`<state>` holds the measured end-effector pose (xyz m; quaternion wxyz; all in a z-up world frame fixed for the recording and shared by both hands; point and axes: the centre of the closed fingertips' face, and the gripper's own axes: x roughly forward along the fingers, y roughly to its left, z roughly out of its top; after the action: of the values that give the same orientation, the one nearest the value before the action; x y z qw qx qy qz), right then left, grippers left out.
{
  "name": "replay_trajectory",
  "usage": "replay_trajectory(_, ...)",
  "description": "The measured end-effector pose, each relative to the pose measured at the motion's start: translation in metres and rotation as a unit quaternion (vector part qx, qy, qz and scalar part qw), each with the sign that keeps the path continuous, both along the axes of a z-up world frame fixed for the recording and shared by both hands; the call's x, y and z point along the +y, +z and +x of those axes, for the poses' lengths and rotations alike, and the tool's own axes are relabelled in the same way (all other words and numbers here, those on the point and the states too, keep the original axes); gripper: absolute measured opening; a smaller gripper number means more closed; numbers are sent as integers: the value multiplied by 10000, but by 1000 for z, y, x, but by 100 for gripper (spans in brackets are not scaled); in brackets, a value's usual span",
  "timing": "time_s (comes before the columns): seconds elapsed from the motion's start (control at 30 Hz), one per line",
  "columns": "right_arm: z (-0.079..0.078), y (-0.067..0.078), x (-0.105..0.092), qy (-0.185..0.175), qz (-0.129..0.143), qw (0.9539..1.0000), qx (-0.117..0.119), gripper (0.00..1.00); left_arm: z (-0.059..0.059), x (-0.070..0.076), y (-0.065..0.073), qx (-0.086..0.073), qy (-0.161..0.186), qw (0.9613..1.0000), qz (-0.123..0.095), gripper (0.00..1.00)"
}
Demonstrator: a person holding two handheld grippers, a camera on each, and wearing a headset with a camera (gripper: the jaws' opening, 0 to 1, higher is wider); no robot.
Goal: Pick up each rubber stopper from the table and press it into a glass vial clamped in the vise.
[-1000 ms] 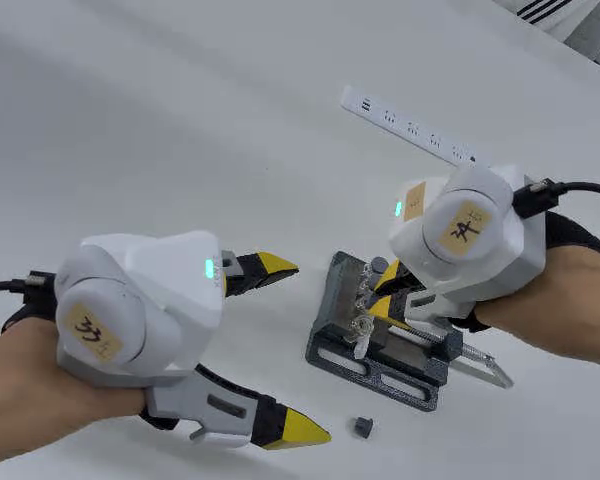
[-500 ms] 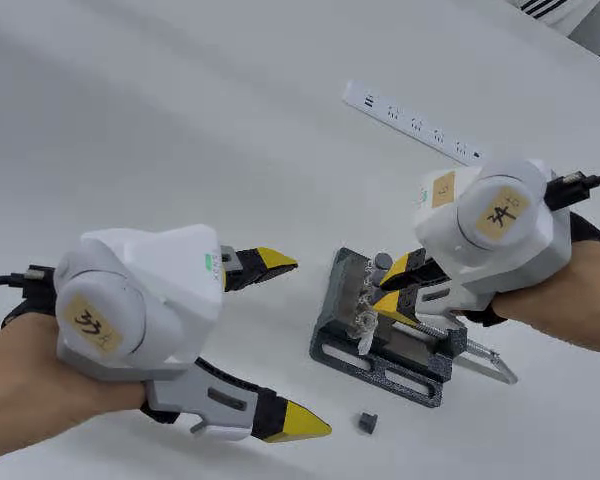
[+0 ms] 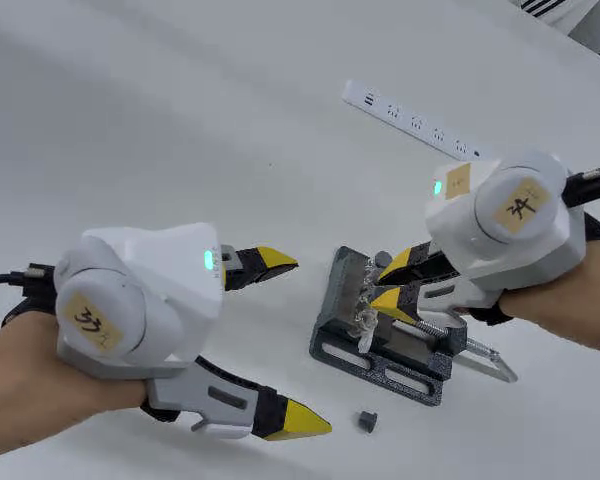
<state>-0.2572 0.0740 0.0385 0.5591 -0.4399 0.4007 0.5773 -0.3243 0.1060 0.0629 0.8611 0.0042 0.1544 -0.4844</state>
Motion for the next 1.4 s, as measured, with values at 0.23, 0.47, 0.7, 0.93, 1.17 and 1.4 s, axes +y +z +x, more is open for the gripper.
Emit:
replay_trajectory(0.23, 5, 4, -5, -150, 120, 9997, 119, 1, -1, 0, -1, 2, -33, 10000, 7, 83)
replay_trajectory(0.47, 2, 0, -5, -129, 112, 9997, 200, 0, -1, 0, -1, 19, -43, 10000, 11, 83)
replay_trajectory(0.7, 1, -4, -5, -105, 95, 9996, 228, 0, -1, 0, -1, 19, -69, 10000, 20, 83)
replay_trajectory(0.93, 0, -8, -4, -112, 83, 9995, 285, 0, -1, 1, -2, 34, -60, 10000, 16, 82)
replay_trajectory(1.17, -1, -8, -5, -108, 63, 9993, 350, 0, -1, 2, -3, 47, -45, 10000, 1, 81)
replay_trajectory(1.4, 0, -9, -5, -24, -82, 9993, 357, 0, 0, -1, -3, 33, -57, 10000, -9, 82)
